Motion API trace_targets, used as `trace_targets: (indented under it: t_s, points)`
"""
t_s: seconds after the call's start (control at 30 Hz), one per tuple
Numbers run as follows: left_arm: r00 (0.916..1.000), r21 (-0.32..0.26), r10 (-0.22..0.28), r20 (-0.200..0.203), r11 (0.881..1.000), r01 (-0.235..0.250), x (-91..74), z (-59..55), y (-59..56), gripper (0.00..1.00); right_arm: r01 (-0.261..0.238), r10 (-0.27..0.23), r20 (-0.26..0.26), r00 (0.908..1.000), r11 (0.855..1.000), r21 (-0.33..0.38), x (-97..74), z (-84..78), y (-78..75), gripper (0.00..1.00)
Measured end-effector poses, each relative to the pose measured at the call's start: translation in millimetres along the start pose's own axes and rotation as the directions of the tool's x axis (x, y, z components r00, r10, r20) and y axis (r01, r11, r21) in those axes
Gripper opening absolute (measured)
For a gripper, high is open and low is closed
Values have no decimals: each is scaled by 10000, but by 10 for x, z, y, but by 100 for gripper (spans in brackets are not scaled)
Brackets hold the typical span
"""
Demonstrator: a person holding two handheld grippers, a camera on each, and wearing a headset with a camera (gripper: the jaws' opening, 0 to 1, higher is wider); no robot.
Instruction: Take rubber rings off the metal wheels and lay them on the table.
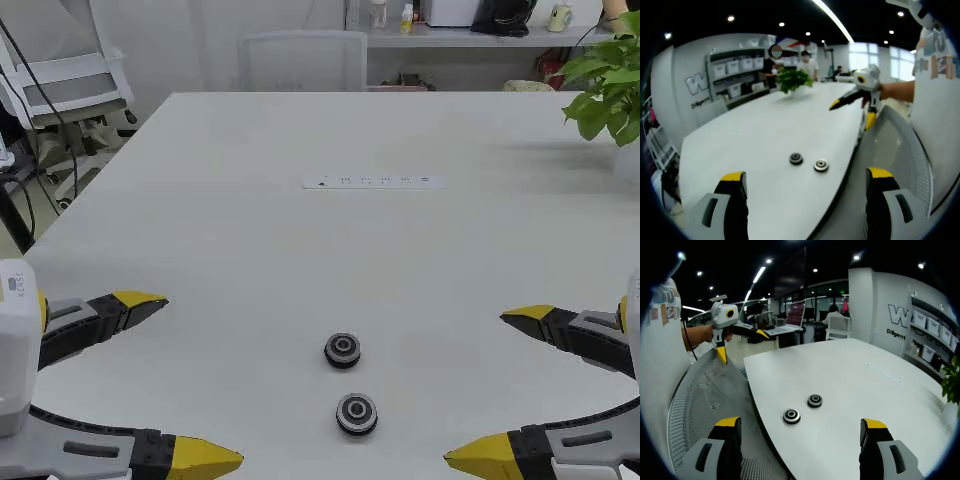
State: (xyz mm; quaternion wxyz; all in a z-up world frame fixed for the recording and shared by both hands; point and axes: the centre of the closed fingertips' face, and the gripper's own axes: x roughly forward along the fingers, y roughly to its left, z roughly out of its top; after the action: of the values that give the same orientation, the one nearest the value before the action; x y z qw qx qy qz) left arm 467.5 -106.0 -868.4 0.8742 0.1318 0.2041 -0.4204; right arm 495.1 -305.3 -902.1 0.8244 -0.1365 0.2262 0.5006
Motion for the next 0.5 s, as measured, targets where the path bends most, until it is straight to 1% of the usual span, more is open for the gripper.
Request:
trace_targets:
  t_s: [0.5]
  points:
    - [10000,54,5,26,10000,-5,4,32,9,100,11,-11,8,10000,10000,-32,-11,-4,-8,98]
